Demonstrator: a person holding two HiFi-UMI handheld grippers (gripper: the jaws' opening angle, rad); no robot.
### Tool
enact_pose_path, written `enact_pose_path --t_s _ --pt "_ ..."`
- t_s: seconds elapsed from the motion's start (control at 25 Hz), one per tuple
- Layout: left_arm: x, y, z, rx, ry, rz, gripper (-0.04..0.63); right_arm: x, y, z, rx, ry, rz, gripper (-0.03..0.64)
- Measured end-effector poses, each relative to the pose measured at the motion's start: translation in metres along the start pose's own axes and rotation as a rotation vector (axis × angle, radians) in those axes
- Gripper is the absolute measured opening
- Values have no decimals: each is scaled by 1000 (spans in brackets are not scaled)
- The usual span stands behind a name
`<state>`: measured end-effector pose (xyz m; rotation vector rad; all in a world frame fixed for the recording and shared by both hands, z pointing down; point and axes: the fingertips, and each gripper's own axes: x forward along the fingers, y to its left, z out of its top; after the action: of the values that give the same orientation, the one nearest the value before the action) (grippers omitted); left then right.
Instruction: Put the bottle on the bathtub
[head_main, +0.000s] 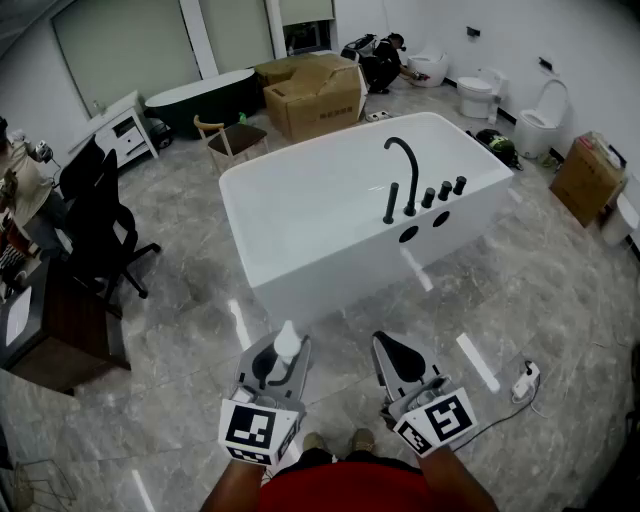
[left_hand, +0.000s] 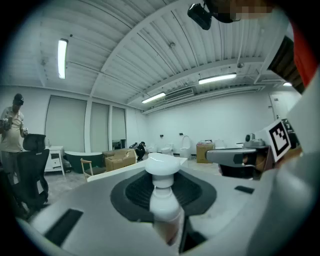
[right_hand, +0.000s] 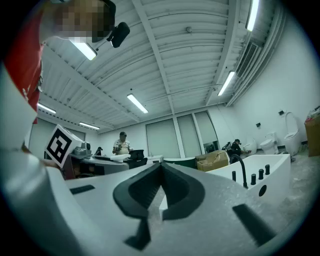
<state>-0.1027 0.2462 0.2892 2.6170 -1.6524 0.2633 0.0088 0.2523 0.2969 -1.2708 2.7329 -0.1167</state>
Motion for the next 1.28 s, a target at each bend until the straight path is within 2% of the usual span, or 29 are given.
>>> enact_pose_path --t_s 0.16,0.44,0.68,0.96,1.28 --pt "10 -10 -9 -3 -10 0 98 -8 -13 6 21 -15 5 5" --pt "33 -16 -12 -31 -15 49 98 -22 -50 4 44 -14 3 5" --pt "67 -14 -16 -38 10 74 98 -17 -75 -2 57 6 19 5" --pt "133 5 -26 -46 -1 67 98 21 -114 -18 45 46 22 5" --pt "236 68 -42 -50 1 54 98 112 -173 -27 10 107 -12 5"
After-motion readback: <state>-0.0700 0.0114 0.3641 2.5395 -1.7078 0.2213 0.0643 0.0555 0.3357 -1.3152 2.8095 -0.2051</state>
